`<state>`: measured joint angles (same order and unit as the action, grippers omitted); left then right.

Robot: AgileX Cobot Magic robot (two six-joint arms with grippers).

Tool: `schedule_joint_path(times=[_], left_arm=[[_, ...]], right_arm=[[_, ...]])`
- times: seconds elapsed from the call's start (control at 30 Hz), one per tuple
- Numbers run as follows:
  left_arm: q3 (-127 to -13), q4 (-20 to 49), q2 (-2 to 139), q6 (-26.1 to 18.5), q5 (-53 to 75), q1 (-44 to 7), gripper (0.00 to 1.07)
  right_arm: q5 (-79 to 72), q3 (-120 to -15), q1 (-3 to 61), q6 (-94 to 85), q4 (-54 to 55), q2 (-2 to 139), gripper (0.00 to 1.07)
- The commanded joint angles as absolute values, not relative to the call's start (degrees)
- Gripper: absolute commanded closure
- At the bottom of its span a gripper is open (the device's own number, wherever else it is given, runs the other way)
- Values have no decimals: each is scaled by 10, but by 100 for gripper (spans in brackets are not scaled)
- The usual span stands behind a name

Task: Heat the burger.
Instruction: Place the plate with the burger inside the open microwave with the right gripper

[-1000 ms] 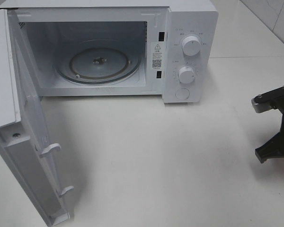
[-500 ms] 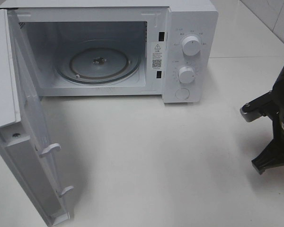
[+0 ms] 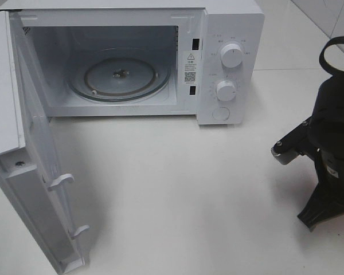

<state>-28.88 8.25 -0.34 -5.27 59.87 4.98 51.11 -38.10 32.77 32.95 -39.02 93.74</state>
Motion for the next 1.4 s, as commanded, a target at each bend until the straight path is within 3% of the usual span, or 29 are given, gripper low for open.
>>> schedule_joint_path(times=[0.03,0.57,1.4], left_arm=[[-289,85,-15,-50,594,48,9],[-289,85,-15,-50,594,48,9],[-289,85,-15,-50,594,48,9]], right_arm=[[541,-363,348,336,-414,904,107],[601,-312,444,355,-417,794,107],[571,-312,624,358,-440,774,107]])
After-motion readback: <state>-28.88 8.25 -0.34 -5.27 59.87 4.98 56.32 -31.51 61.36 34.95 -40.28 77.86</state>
